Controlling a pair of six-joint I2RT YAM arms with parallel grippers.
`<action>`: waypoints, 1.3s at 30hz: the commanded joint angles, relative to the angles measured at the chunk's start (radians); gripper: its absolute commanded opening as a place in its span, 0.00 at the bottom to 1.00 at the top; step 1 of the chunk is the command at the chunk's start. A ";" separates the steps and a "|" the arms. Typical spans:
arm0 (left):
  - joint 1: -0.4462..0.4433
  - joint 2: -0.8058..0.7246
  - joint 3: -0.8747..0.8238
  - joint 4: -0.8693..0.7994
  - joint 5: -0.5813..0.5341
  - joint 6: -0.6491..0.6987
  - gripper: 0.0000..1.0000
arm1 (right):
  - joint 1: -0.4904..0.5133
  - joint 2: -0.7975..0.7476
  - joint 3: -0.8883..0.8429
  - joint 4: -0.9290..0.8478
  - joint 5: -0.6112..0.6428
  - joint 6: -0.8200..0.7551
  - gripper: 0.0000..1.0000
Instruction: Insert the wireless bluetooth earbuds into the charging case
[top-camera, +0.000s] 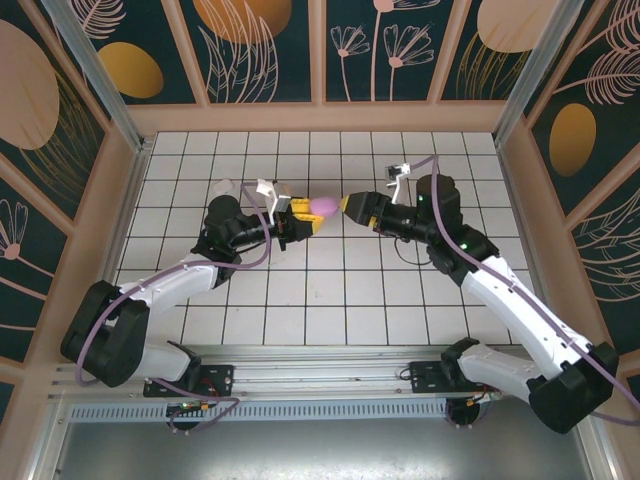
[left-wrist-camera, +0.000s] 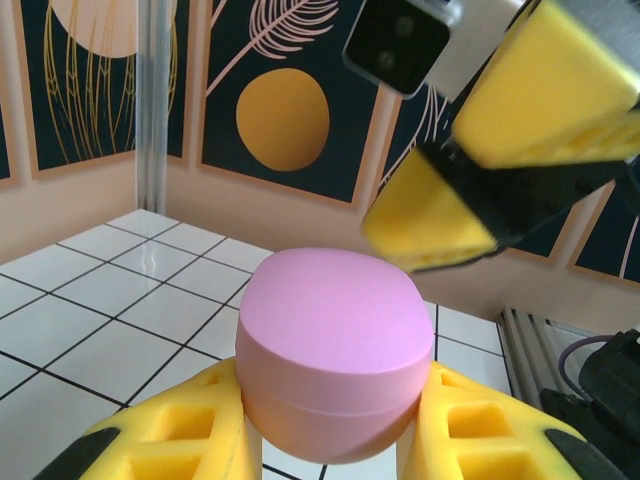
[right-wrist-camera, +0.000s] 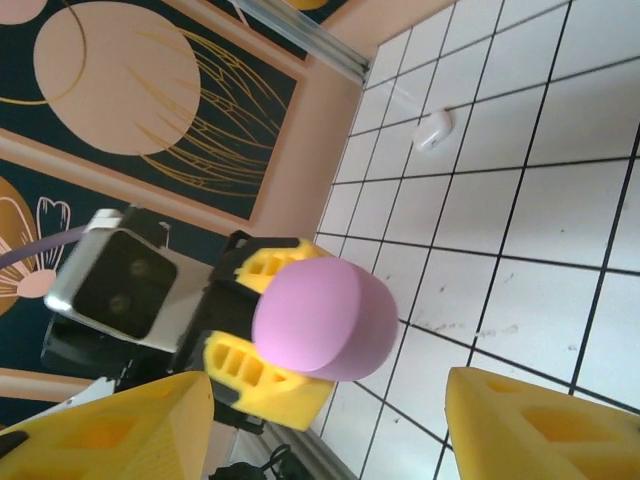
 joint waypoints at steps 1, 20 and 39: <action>-0.003 -0.007 0.004 0.066 0.005 -0.022 0.17 | -0.002 0.019 -0.027 0.160 -0.059 0.102 0.65; -0.003 -0.062 -0.016 -0.042 -0.012 0.038 0.19 | 0.007 0.218 -0.061 0.444 -0.242 0.271 0.32; -0.001 -0.400 -0.192 -0.442 -0.610 0.155 0.99 | -0.032 0.485 0.160 0.080 -0.118 -0.021 0.17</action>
